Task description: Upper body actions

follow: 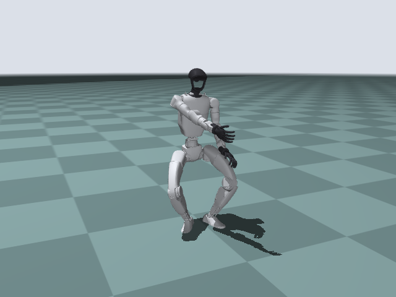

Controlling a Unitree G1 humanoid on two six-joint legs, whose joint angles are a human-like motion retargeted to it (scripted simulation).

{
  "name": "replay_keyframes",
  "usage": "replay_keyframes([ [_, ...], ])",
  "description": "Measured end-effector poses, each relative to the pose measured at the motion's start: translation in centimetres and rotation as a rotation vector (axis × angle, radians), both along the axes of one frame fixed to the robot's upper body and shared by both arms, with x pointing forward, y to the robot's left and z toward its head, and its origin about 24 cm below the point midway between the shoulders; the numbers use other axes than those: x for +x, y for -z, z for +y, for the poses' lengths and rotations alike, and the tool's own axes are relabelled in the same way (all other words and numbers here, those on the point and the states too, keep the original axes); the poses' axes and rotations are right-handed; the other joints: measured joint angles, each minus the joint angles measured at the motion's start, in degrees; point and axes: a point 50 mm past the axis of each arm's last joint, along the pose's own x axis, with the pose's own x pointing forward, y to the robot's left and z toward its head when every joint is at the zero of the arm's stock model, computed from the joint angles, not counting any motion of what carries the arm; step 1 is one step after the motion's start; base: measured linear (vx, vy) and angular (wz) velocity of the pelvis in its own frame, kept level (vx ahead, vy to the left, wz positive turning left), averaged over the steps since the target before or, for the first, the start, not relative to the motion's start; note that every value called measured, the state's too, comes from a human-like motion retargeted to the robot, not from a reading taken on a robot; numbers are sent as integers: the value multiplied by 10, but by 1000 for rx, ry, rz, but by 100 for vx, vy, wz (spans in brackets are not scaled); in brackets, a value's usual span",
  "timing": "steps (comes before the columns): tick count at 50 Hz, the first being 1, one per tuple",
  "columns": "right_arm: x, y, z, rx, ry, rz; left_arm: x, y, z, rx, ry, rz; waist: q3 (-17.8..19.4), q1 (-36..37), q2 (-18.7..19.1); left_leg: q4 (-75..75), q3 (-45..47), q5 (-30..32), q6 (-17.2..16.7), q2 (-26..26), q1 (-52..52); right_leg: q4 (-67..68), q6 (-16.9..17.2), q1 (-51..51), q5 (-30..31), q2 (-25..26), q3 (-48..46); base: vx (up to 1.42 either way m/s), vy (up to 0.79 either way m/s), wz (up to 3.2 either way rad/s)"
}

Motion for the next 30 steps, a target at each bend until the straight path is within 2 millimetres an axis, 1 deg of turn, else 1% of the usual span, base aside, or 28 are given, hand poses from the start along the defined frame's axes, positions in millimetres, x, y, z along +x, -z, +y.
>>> replay_keyframes([
  [5, 1, -10, 2, 16, -9, -47, 0, 0, 0, 0, 0, -1, 0, 0, 0, 0, 0, 0, 0, 0, -1, 0, 0, 0, 0, 0, 0, 0, 0, 0],
  [8, 1, -10, 0, -1, -7, -62, 0, 0, 0, 1, -1, -1, 0, -1, -1, 0, 0, 0, 0, 0, -1, 0, 0, -1, 0, 0, 0, 0, 0, 0],
  [11, 1, -3, -2, -46, -2, -46, 0, -1, 1, 4, -1, -3, 0, 0, -2, 0, 0, 0, 0, 0, -1, 0, 0, -1, 0, 0, 0, 0, 0, 0],
  [16, -2, 17, -7, -123, 0, 18, 1, -1, 1, 3, -1, -3, 1, 0, -2, 0, 0, 0, 0, 0, 0, 0, 0, -1, 0, 0, 0, 0, 0, 0],
  [20, -5, 32, -9, -151, 8, 66, 1, -1, 1, 1, -3, -4, 2, 0, -2, 0, 0, 0, 0, 1, 0, 0, 0, 0, 0, 1, 0, 0, 0, 0],
  [22, -6, 34, -9, -148, 8, 77, 1, -1, 1, -1, -3, -4, 2, 0, -2, 0, 0, 0, 0, 1, 0, 0, 0, 0, 0, 1, 0, 0, 0, 0],
  [25, -5, 31, -8, -131, 10, 63, 1, -1, 1, -4, -4, -5, 2, -1, -1, 0, 0, 0, 0, 1, -1, -1, 0, 0, 0, 1, -1, 0, 0, 0],
  [30, -1, 12, -6, -117, 9, -9, 0, -1, 0, -6, -3, -5, 1, -1, 0, 0, -1, 0, 0, 0, -2, 0, 0, -1, 0, 1, -1, 0, 0, 0],
])
